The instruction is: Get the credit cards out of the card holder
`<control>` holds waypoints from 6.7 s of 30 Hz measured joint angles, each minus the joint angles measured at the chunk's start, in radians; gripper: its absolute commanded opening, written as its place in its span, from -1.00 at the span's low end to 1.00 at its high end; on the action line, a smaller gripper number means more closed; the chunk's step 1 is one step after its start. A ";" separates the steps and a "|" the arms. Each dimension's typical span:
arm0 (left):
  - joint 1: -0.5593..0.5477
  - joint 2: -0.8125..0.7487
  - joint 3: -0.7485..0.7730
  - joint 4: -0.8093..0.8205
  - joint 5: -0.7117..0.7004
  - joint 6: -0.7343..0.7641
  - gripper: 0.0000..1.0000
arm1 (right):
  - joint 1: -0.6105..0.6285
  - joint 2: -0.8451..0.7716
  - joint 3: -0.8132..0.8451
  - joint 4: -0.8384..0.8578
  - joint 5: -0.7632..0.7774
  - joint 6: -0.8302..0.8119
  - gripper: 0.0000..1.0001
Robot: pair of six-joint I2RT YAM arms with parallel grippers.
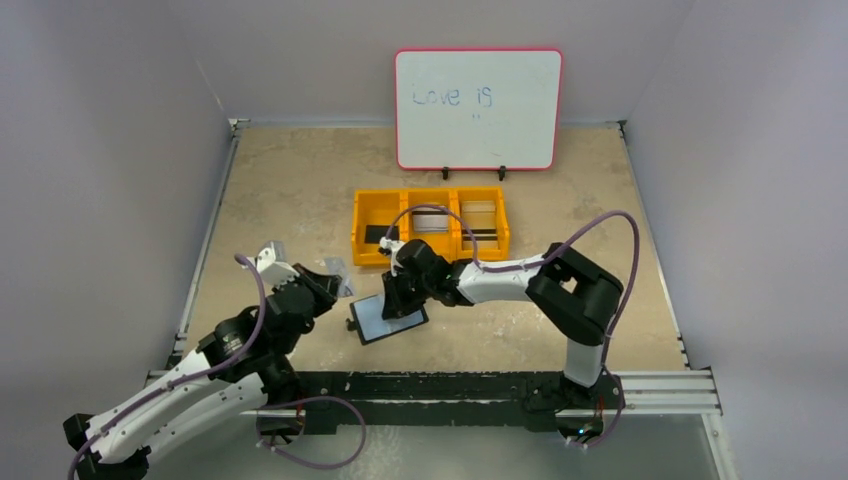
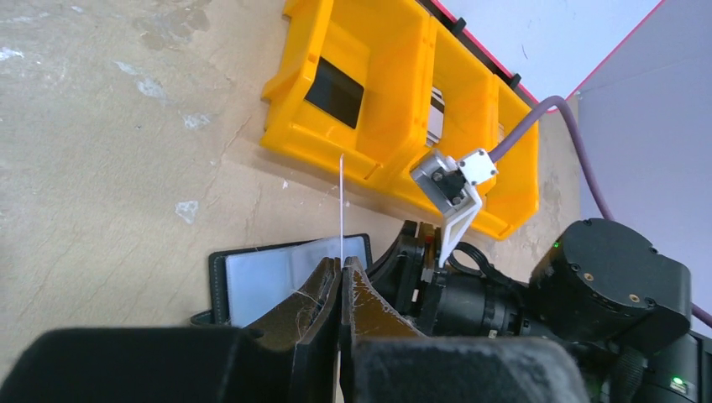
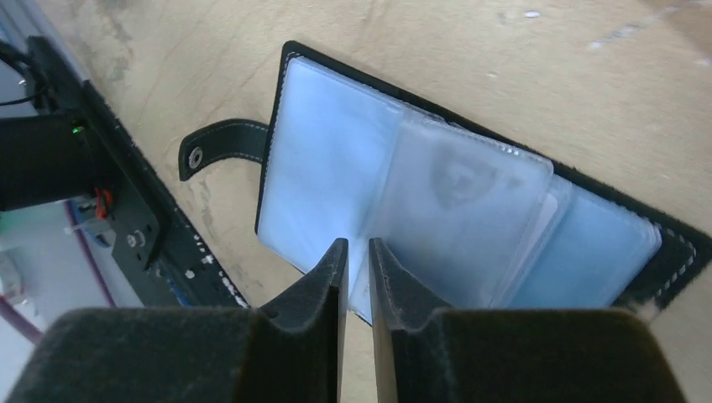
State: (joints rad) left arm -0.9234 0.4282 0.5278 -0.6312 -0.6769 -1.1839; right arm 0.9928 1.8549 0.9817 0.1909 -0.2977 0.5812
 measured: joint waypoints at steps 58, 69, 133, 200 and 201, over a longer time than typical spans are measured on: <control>0.000 0.064 -0.233 0.930 0.391 0.245 -1.00 | -0.285 -0.459 -0.303 0.765 -0.375 0.264 0.18; 0.000 0.059 -0.225 0.936 0.394 0.260 -1.00 | -0.285 -0.447 -0.301 0.803 -0.413 0.301 0.00; 0.000 0.119 -0.038 0.059 -0.064 0.005 0.34 | -0.289 -0.389 0.027 0.021 0.393 -0.456 -1.00; 0.000 -0.039 -0.028 -0.095 -0.034 0.012 0.46 | -0.220 0.166 0.407 -0.209 0.627 -1.321 -0.60; 0.000 -0.035 -0.028 -0.094 -0.034 0.016 0.46 | -0.220 0.159 0.407 -0.211 0.625 -1.319 -0.57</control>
State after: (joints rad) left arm -0.9234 0.3931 0.4999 -0.7250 -0.7105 -1.1675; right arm 0.7723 2.0144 1.3884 -0.0200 0.3271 -0.7380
